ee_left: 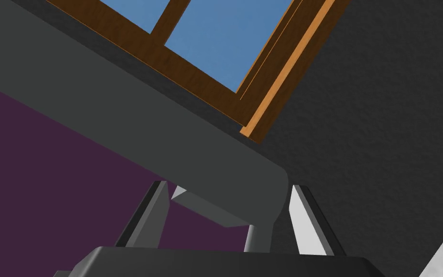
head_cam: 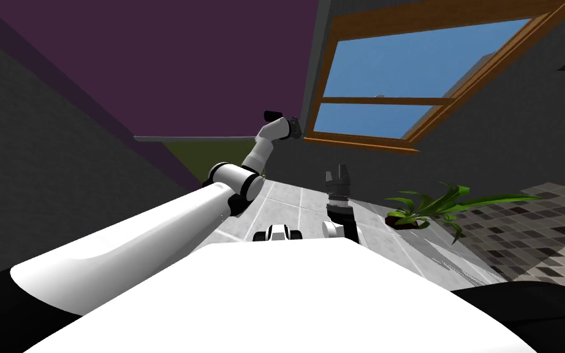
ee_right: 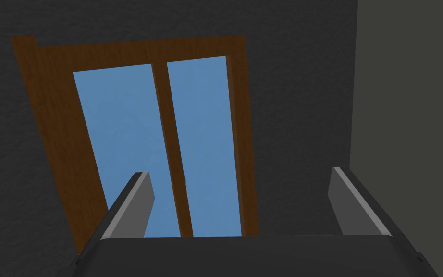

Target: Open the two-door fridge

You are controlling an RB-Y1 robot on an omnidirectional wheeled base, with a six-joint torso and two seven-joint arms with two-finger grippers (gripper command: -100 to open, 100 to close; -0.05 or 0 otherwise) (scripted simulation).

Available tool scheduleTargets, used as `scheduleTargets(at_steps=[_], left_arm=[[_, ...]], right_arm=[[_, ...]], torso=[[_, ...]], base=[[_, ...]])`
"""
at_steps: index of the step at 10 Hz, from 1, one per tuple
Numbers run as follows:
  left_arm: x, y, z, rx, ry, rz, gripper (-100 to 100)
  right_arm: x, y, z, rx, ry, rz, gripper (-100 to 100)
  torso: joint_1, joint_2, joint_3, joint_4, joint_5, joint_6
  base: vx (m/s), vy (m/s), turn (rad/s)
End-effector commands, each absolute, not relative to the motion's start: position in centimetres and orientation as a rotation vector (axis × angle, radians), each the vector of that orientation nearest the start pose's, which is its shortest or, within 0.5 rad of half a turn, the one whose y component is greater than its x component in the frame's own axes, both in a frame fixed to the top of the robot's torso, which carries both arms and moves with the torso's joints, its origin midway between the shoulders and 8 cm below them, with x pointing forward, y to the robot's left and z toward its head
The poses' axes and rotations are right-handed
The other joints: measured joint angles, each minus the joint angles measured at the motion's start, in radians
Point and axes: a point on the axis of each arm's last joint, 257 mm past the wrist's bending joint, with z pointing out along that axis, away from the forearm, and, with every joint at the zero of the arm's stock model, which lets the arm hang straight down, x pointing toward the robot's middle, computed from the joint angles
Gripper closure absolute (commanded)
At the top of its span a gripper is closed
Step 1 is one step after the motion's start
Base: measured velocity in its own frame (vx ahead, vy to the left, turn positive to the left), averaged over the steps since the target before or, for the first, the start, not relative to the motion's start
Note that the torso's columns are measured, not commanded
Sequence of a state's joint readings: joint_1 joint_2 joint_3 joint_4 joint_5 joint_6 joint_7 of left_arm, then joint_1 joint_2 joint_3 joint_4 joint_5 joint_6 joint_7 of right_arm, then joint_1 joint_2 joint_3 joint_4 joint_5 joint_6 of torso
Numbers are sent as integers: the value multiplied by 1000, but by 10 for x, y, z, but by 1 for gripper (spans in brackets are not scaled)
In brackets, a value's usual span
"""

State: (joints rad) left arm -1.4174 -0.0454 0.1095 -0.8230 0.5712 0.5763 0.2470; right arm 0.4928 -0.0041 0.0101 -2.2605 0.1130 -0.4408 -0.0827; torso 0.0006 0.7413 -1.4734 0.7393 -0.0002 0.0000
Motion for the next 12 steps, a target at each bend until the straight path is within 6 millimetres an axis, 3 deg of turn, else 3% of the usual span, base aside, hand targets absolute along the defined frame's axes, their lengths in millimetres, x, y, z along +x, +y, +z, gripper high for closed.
scheduleTargets(at_steps=[1, 2, 3, 6, 8, 9, 12], left_arm=[[665, -143, 143, -1373, 1564, -2062, 100], [661, -147, 144, -1364, 1577, -2070, 100], [660, -145, 162, -1365, 1576, -2077, -100], [651, -147, 189, -1354, 1598, -2089, -100], [650, -149, 191, -1350, 1597, -2090, -100], [650, -149, 192, -1352, 1599, -2090, 0], [650, -149, 192, -1352, 1599, -2090, 0]], right_arm=[[360, -265, 5, 680, 710, 1300, 0], [360, -265, 5, 680, 709, 1300, 0], [360, -265, 5, 679, 710, 1300, 0], [360, -265, 5, 680, 710, 1300, 0], [360, -265, 5, 680, 710, 1300, 0], [360, -265, 5, 680, 710, 1300, 0], [360, -265, 5, 680, 710, 1300, 0]], torso=[[-1, -2, -1, 0, 1, -4], [-1, -1, -1, 0, 0, -2], [0, 1, 1, 0, 0, 1], [-7, -13, -9, -5, -2, 0], [0, -4, -3, -2, 1, 0], [2, -2, -2, -1, 1, 0], [0, -3, -2, -1, 0, 0]], base=[[-201, 72, -119], [-247, 129, -200], [-110, 48, 34], [50, -71, 104], [38, -43, 37], [6, -6, -1], [0, 0, 0]])
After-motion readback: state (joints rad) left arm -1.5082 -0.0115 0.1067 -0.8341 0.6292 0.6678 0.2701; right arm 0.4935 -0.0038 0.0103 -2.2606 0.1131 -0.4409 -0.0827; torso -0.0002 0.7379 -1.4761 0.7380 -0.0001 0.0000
